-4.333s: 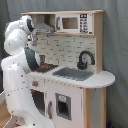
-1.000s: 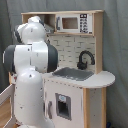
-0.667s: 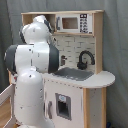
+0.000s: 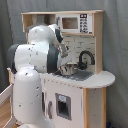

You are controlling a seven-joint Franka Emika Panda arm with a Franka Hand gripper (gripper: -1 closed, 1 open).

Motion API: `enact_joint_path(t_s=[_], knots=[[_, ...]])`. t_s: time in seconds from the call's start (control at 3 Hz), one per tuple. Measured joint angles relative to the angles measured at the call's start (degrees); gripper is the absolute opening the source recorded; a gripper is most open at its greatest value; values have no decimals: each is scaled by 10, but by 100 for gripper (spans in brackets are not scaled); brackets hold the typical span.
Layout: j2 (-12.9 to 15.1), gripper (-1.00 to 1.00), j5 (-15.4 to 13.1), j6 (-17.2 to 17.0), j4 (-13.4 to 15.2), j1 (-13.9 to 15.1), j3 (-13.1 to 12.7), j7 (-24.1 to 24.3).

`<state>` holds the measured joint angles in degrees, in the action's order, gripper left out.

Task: Play with the kitchen

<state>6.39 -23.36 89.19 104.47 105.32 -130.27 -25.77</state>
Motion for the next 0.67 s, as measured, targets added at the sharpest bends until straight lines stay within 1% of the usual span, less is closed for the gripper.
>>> enact_joint_path(t_s=[0.33,0.67], knots=[[-33,-100,1,48,12,0,11,2],[-75,-100,18,87,12,0,25,-9]])
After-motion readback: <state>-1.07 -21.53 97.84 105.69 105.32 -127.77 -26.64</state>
